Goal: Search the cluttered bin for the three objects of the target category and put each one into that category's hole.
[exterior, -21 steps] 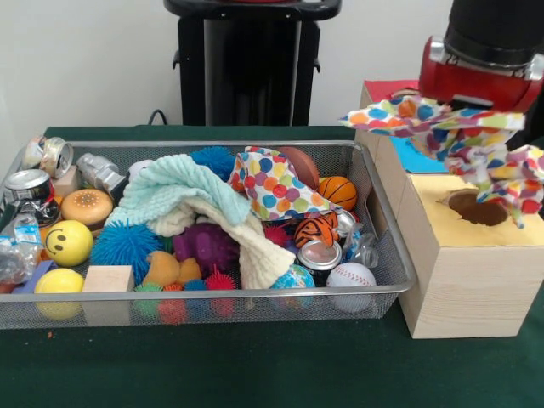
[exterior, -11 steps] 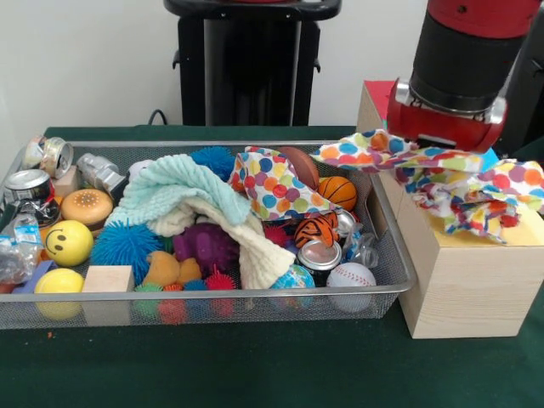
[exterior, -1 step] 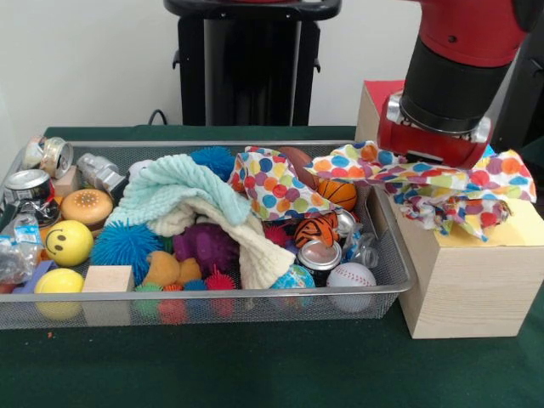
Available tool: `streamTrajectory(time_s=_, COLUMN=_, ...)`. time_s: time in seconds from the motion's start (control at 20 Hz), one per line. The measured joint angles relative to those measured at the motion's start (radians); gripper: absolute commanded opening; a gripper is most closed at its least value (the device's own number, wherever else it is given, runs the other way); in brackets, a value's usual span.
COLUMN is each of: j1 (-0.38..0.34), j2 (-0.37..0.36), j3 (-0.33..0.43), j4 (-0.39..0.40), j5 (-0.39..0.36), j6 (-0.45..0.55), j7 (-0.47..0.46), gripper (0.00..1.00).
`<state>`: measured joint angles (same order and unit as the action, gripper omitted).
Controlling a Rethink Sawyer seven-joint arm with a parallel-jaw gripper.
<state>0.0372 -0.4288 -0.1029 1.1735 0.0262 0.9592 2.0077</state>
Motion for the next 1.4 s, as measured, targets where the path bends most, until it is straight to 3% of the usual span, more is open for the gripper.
streamTrajectory(time_s=1.4, j1=0.085, j2=0.06, j3=-0.056, j4=-0.146, j5=-0.022, j6=0.097, j7=0.0, gripper=0.0)
